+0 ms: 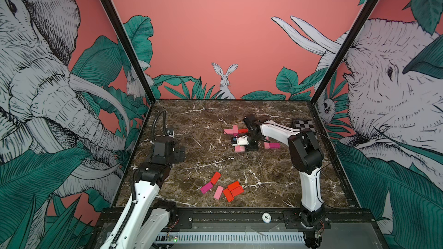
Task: Assemble the letter t with building blocks
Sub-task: Assemble the building block at the center of the board.
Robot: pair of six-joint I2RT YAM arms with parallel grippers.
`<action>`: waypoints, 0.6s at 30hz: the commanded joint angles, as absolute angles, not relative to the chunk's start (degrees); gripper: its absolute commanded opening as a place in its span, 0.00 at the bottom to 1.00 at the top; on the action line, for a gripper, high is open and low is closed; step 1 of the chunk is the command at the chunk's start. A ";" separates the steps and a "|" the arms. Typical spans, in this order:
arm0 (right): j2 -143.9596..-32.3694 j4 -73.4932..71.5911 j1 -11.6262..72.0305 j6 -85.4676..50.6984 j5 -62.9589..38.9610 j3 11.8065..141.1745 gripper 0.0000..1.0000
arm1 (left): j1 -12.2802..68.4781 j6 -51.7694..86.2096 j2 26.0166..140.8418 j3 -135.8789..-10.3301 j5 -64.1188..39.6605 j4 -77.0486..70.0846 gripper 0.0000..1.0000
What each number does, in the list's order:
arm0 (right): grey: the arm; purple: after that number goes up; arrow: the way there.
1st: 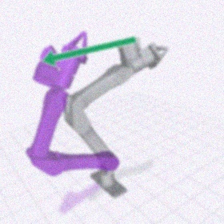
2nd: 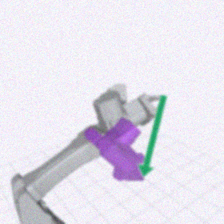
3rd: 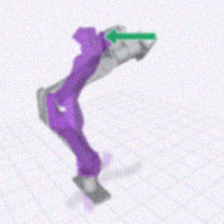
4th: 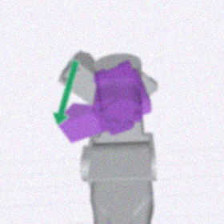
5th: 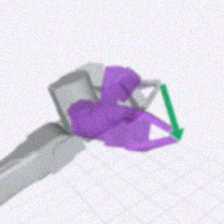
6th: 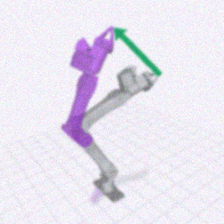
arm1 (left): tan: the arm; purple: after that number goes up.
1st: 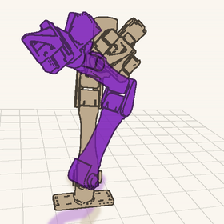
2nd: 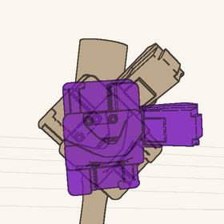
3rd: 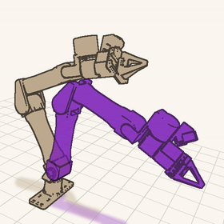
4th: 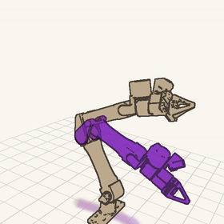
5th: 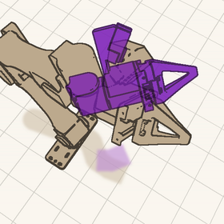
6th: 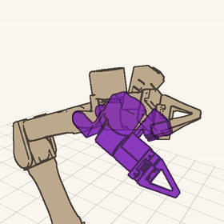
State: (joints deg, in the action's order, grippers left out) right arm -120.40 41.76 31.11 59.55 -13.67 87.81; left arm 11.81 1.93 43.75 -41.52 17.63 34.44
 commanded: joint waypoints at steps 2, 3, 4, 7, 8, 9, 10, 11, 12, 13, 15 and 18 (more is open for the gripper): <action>-123.34 43.68 31.29 59.24 -13.00 87.10 0.34 | 11.69 2.38 43.19 -41.75 17.96 35.24 0.97; -123.40 43.68 31.29 59.32 -13.05 87.17 0.34 | 11.69 2.35 43.24 -41.74 17.99 35.24 0.97; -123.40 43.77 31.29 59.30 -13.09 87.19 0.34 | 11.69 2.30 43.17 -41.76 17.93 35.24 0.97; -123.31 43.96 31.33 59.40 -13.27 87.06 0.34 | 11.68 2.29 43.18 -41.75 17.93 35.24 0.97; -123.31 43.95 31.29 59.45 -13.29 87.09 0.34 | 11.69 2.33 43.20 -41.75 17.93 35.24 0.97; -123.22 43.98 31.36 59.50 -13.42 87.10 0.34 | 11.67 2.29 43.24 -41.75 17.87 35.18 0.98; -123.16 43.95 31.38 59.44 -13.44 87.10 0.35 | 11.69 2.29 43.24 -41.75 17.84 35.24 0.98; -123.13 44.00 31.38 59.42 -13.52 87.09 0.35 | 11.69 2.35 43.20 -41.79 17.84 35.24 0.97; -123.13 44.05 31.38 59.43 -13.46 87.10 0.35 | 11.69 2.30 43.24 -41.78 17.84 35.20 0.97; -123.13 44.03 31.38 59.50 -13.46 87.10 0.35 | 11.65 2.31 43.20 -41.75 17.84 35.20 0.97; -123.13 44.10 31.38 59.49 -13.51 87.10 0.36 | 11.69 2.29 43.24 -41.75 17.84 35.20 0.97; -123.20 44.29 31.38 59.50 -13.48 87.19 0.39 | 11.69 2.33 43.17 -41.75 17.84 35.24 0.97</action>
State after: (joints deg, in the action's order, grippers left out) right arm -120.42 41.54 31.11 59.55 -13.98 87.83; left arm 11.81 1.93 43.75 -41.52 17.63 34.44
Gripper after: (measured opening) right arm 0.384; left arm 0.976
